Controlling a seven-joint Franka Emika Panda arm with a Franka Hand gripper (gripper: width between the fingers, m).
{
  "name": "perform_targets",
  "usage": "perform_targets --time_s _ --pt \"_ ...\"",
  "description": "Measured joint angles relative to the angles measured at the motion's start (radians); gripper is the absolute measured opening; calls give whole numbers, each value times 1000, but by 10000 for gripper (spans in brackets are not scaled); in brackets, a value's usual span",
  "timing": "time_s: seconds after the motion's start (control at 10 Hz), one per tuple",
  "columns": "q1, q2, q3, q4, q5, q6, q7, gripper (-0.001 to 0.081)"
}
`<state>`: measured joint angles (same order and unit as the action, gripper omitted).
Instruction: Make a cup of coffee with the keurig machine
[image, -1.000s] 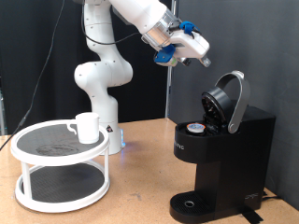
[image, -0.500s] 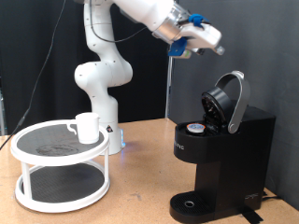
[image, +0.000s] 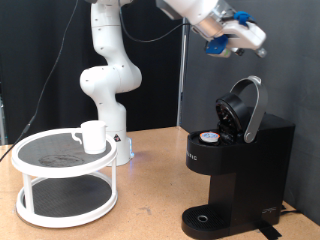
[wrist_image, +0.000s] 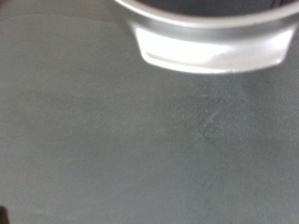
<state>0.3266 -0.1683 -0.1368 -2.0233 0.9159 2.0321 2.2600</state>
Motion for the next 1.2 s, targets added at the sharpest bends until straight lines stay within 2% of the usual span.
perform_targets --time_s 0.2,0.5,0.6,0.7,0.8,0.9,1.0,1.1,1.2 --pt "2 29 32 25 -31 9 29 734" --pt "3 50 57 32 -47 28 29 720" --pt "3 55 60 32 -55 28 29 549" --pt "3 59 62 32 -63 28 29 549" --pt "3 63 63 32 -69 28 29 349" --pt "3 66 65 31 -77 28 29 349" --pt "3 69 66 27 -87 28 29 213" --pt "3 71 67 22 -95 28 29 213" --pt "2 73 68 17 -100 30 29 48"
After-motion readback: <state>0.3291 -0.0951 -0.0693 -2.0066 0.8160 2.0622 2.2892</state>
